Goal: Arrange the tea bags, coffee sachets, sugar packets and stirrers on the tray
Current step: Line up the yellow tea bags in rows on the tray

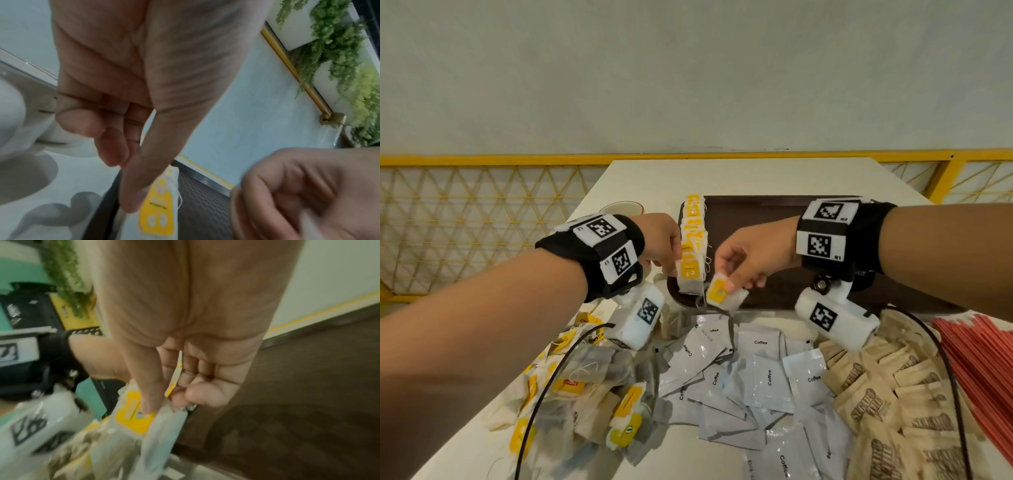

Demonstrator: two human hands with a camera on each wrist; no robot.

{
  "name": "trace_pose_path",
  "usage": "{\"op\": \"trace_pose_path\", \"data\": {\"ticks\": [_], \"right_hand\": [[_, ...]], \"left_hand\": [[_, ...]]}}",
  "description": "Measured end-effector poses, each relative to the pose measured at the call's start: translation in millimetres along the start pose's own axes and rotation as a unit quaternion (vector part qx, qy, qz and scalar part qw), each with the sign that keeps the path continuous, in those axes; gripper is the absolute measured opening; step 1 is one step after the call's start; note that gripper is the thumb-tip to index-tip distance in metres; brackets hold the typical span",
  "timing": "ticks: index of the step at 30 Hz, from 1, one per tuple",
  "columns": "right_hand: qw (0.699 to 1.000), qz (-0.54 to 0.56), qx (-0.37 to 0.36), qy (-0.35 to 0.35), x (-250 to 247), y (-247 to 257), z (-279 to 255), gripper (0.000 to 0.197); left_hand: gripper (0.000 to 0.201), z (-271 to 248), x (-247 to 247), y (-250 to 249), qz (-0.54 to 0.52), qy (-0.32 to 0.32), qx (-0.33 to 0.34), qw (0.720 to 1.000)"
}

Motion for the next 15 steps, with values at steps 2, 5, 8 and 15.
{"op": "trace_pose_path", "data": {"ticks": [2,5,8,15], "right_hand": [[0.991,0.124,0.018,-0.050,-1.9,-0.3,4.0,0.013],[0.979,0.181,0.029,-0.085,6.0,-0.1,13.8,0.013],[0.980,0.167,0.023,-0.109,16.5,3.0,24.0,0.015],[0.996,0.023,0.011,-0.081,28.4,13.7,31.2,0.016]], "left_hand": [[0.022,-0.2,-3.3,1.3,-0.020,0.009,-0.004,1.000],[0.032,-2.6,-7.1,0.9,-0.031,0.042,-0.008,0.999],[0.037,-4.0,-4.2,1.3,-0.011,0.063,-0.008,0.998],[0.018,-2.0,1.9,3.0,0.025,0.056,0.012,0.998]]}}
Point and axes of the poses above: each hand's wrist, its own z-axis towards the middle knuckle, its own x-axis out of the palm, y = z × x, the point moved 3 cm from there along z, towards the middle knuckle, and after that the axes turned 8 degrees about -y, right-handed, at the moved point
